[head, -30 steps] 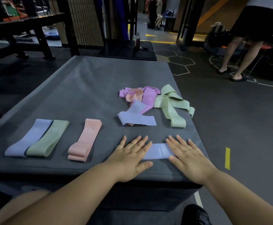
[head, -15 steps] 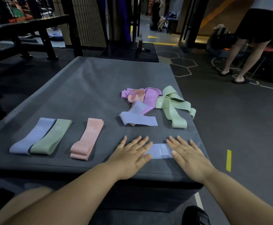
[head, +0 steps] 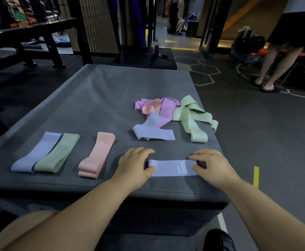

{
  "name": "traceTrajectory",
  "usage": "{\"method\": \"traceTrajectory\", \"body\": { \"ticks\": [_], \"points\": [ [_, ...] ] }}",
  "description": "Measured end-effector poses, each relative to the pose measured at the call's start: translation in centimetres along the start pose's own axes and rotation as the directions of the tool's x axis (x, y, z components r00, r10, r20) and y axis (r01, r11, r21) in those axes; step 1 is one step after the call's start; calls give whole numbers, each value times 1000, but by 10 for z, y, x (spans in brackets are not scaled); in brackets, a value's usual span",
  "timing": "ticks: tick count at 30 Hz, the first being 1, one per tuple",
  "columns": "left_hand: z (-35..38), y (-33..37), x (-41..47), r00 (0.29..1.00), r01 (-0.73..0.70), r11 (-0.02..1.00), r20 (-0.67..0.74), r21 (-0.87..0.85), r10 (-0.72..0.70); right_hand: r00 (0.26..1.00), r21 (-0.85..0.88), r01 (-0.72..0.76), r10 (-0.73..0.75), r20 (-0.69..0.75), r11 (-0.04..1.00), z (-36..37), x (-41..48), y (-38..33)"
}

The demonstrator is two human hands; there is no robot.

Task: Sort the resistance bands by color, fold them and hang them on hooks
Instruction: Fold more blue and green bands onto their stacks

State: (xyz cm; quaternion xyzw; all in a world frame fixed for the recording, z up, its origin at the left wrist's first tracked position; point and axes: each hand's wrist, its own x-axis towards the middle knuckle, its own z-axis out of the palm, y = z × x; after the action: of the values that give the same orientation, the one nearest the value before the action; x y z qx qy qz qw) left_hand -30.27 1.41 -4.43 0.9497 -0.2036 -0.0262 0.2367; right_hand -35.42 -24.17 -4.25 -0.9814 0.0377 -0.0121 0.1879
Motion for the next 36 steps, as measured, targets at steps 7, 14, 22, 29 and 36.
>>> {"method": "traceTrajectory", "body": {
  "ticks": [7, 14, 22, 29, 36],
  "points": [
    [-7, 5, 1, 984, 180, 984, -11, 4, -180, 996, 31, -68, 67, 52, 997, -8, 0, -7],
    [-10, 11, 0, 984, 174, 975, 64, -135, -167, 984, 53, -142, 135, 118, 988, -15, 2, -17],
    [-15, 8, 8, 979, 205, 823, 109, -530, -173, 972, 323, -234, 215, 92, 917, -18, 7, -12],
    [-18, 5, 16, 989, 125, 696, 36, -707, -141, 953, 769, -255, 288, 97, 586, -19, 11, -13],
    [-19, -2, 13, 996, -40, 937, -94, -346, 8, 984, 721, -142, 177, 26, 679, -14, 8, -9]
  ]
}}
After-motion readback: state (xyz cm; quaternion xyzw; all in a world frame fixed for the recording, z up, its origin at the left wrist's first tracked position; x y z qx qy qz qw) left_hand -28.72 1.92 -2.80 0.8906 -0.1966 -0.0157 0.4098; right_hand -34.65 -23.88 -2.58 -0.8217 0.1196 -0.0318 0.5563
